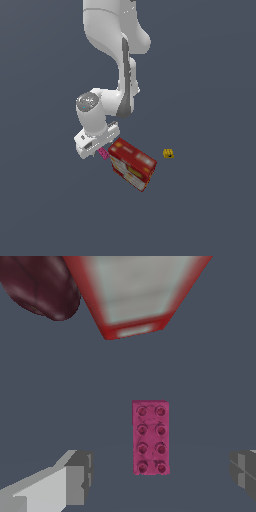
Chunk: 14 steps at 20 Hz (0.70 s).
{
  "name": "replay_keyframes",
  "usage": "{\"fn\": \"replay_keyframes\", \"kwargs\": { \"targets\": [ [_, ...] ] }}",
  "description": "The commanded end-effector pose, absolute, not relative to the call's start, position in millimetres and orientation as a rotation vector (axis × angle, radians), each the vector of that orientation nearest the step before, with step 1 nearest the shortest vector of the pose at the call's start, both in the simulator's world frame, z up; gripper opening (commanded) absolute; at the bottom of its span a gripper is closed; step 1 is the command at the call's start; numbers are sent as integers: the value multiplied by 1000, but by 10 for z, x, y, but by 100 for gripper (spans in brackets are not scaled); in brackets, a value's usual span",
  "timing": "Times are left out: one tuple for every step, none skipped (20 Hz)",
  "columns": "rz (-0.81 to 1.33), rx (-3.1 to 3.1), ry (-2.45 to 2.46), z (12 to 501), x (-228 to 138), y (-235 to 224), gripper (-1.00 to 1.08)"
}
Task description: Pick up a designated object from a clutter of objects.
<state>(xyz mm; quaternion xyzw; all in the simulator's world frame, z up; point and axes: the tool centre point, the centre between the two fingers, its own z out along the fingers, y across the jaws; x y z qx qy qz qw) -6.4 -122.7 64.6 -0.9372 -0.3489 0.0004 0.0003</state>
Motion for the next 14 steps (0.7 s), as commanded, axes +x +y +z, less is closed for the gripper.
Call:
{"fn": "replay_keyframes", "kwargs": {
  "targets": [
    [0, -2940, -1108, 623, -71, -1237, 100],
    [0, -2940, -1108, 622, -72, -1241, 100],
    [1, -2941, -1104, 629, -71, -1235, 100],
    [1, -2941, -1104, 626, -71, -1235, 100],
    [1, -2941, -1104, 617, -71, -1235, 100],
    [1, -2941, -1104, 602, -72, -1236, 100],
    [1, -2941, -1104, 580, -73, -1237, 100],
    [1, -2941, -1105, 554, -73, -1234, 100],
    [1, -2941, -1105, 522, -75, -1235, 100],
    [1, -2941, -1105, 483, -76, -1237, 100],
    [1, -2940, -1106, 440, -78, -1235, 100],
    [1, -2940, -1106, 390, -80, -1236, 100],
    [0, -2940, -1107, 337, -81, -1235, 100],
    [0, -2940, -1107, 289, -83, -1237, 100]
  ]
}}
